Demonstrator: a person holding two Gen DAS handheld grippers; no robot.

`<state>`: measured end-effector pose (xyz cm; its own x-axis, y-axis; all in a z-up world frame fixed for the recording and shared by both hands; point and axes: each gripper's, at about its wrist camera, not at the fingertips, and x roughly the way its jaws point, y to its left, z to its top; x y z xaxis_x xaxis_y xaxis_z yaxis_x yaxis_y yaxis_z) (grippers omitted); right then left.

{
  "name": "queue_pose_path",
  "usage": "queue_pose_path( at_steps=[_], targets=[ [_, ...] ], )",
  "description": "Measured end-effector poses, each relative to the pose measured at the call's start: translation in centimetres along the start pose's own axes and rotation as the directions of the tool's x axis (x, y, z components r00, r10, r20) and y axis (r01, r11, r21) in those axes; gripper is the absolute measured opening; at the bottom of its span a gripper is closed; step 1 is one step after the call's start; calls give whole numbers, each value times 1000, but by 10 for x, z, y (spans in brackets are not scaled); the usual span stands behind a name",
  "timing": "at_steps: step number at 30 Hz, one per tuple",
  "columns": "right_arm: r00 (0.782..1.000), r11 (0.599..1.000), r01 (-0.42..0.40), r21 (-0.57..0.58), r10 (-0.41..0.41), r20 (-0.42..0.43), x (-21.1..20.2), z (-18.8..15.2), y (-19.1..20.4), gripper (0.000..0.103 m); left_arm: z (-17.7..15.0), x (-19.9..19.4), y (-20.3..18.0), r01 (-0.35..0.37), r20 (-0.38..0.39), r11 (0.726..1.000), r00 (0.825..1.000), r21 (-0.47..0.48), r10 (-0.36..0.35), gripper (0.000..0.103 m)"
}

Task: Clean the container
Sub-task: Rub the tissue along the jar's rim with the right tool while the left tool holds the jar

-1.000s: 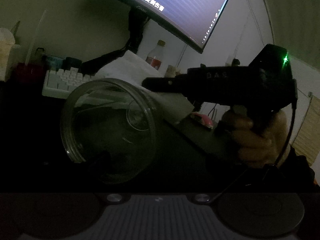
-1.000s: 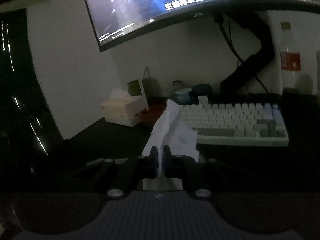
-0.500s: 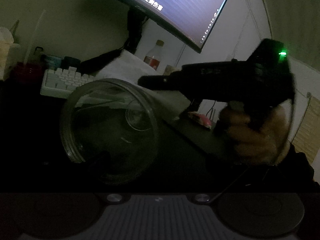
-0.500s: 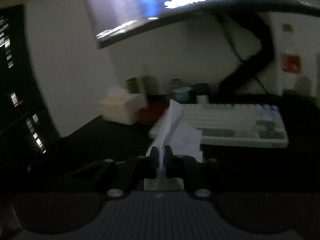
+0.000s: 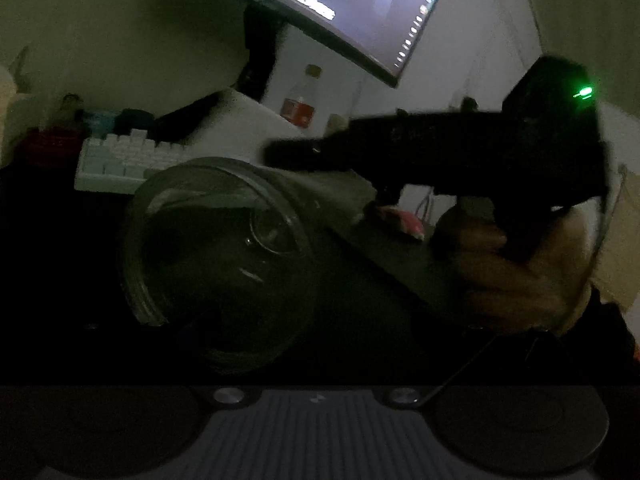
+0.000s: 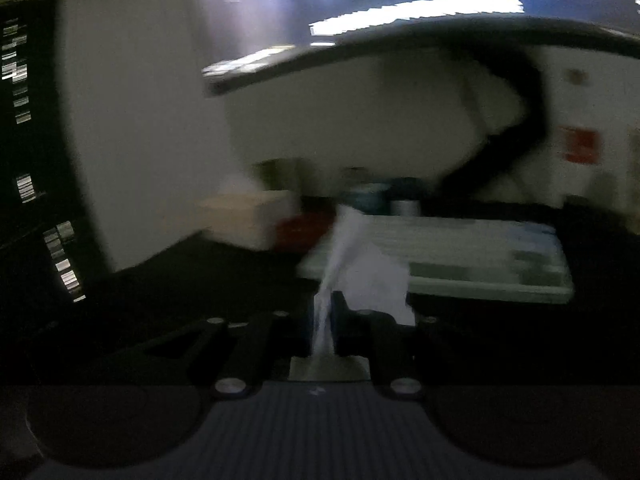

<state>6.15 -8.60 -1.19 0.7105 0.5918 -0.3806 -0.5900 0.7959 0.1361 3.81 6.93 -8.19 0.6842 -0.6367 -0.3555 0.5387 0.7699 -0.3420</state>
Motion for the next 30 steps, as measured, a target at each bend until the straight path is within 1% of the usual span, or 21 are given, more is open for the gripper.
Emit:
queue_pose_path(
  at_steps=[2, 3, 4, 6, 8, 10, 12, 13, 14, 16, 17, 18, 19, 20, 23, 25, 26, 27, 28, 29, 30],
  targets=[
    [999, 999, -40, -14, 40, 0, -4, -2, 5, 13, -1, 1, -1, 2, 4, 1000, 1000, -5, -1, 103],
    [999, 999, -41, -4, 41, 1, -5, -2, 3, 12, -1, 1, 1, 16, 10, 1000, 1000, -23, -16, 103],
    [1000, 1000, -28, 6, 28, 3, -5, -2, -1, 12, -1, 1, 2, 34, 16, 998, 999, -44, -33, 103],
    [999, 999, 35, 26, -35, 9, -4, -2, -10, 12, -3, 2, 8, 76, 42, 991, 996, -106, -72, 103],
    [999, 996, 44, 72, -46, 20, -7, -4, -18, 12, -4, 4, 12, 109, 65, 983, 993, -149, -100, 103],
    [999, 994, 29, 110, -34, 38, -11, -8, -23, 9, -4, 4, 11, 102, 63, 984, 994, -145, -94, 103],
    [997, 991, 44, 123, -52, 61, -16, -13, -24, 7, -3, 5, 8, 81, 62, 989, 995, -127, -74, 102],
    [995, 989, 66, 132, -75, 72, -18, -15, -24, 5, -3, 5, 7, 68, 65, 990, 996, -120, -60, 94],
    [990, 985, 98, 140, -110, 82, -21, -17, -24, 5, -3, 6, 6, 55, 68, 992, 997, -113, -47, 71],
    [984, 981, 134, 143, -148, 97, -24, -21, -24, 4, -6, 10, 4, 25, 82, 988, 997, -154, -12, 40],
    [984, 981, 133, 142, -148, 99, -24, -21, -25, 4, -7, 14, 3, 30, 85, 985, 996, -170, -16, 34],
    [985, 982, 125, 142, -139, 99, -26, -22, -26, 4, -8, 15, -1, 33, 89, 987, 996, -160, -19, 31],
    [986, 983, 116, 140, -131, 99, -28, -22, -26, 4, -8, 17, -4, 35, 94, 989, 995, -144, -22, 17],
    [988, 985, 109, 136, -122, 98, -32, -22, -26, 4, -7, 16, -9, 39, 89, 992, 996, -121, -28, 16],
    [993, 988, 67, 138, -80, 91, -43, -23, -29, 5, -4, 14, -16, 113, 86, 987, 991, -114, -103, 13],
    [994, 987, 53, 150, -67, 90, -50, -25, -30, 5, -3, 10, -18, 193, 99, 974, 978, -120, -181, 11],
    [994, 987, 47, 153, -62, 95, -55, -27, -29, 5, -2, 8, -18, 246, 107, 961, 966, -130, -233, 10],
    [993, 987, 41, 158, -58, 103, -60, -28, -29, 5, -1, 7, -16, 311, 117, 939, 948, -147, -296, 10],
    [992, 985, 36, 166, -55, 112, -66, -30, -28, 6, 0, 6, -15, 356, 122, 920, 933, -163, -339, 10],
    [991, 984, 31, 177, -53, 122, -70, -32, -27, 6, 0, 5, -13, 395, 127, 901, 917, -177, -377, 10],
    [990, 982, 24, 188, -50, 131, -74, -34, -27, 6, 1, 5, -13, 412, 132, 893, 910, -183, -393, 10]
  ],
)
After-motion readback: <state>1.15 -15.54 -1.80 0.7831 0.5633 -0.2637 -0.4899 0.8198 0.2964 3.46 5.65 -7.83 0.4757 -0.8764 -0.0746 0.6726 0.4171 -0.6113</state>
